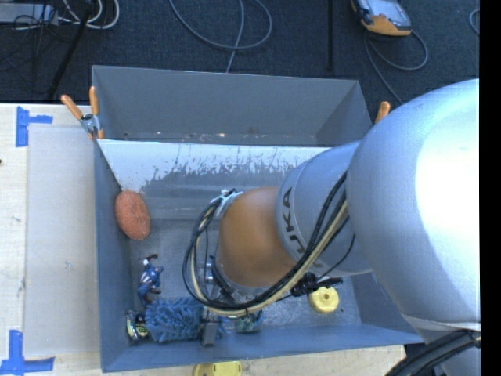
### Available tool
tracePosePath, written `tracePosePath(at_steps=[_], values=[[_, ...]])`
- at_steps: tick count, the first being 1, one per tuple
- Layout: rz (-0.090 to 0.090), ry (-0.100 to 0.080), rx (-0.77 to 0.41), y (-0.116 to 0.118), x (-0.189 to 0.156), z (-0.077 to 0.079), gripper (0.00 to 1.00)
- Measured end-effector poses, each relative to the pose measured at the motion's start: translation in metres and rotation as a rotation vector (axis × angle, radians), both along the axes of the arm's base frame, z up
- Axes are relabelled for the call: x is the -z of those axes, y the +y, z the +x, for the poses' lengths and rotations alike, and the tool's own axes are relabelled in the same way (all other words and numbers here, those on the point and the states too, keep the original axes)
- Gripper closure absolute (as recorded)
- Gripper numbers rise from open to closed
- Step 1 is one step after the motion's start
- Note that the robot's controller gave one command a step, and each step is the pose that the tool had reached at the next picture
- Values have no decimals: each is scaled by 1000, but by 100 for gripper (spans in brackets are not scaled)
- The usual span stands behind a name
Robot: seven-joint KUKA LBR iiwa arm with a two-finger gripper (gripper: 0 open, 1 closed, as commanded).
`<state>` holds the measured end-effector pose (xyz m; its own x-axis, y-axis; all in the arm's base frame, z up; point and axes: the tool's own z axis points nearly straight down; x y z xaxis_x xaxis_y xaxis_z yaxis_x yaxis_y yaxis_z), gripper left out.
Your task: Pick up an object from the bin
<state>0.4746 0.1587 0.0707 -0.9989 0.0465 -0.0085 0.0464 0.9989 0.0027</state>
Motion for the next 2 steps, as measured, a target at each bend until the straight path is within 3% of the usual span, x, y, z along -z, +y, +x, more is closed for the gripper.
tracePosePath(at_steps=[1,2], values=[[-3,8,-10,9,1,10,0],[-2,6,-125,1,0,-3,100]])
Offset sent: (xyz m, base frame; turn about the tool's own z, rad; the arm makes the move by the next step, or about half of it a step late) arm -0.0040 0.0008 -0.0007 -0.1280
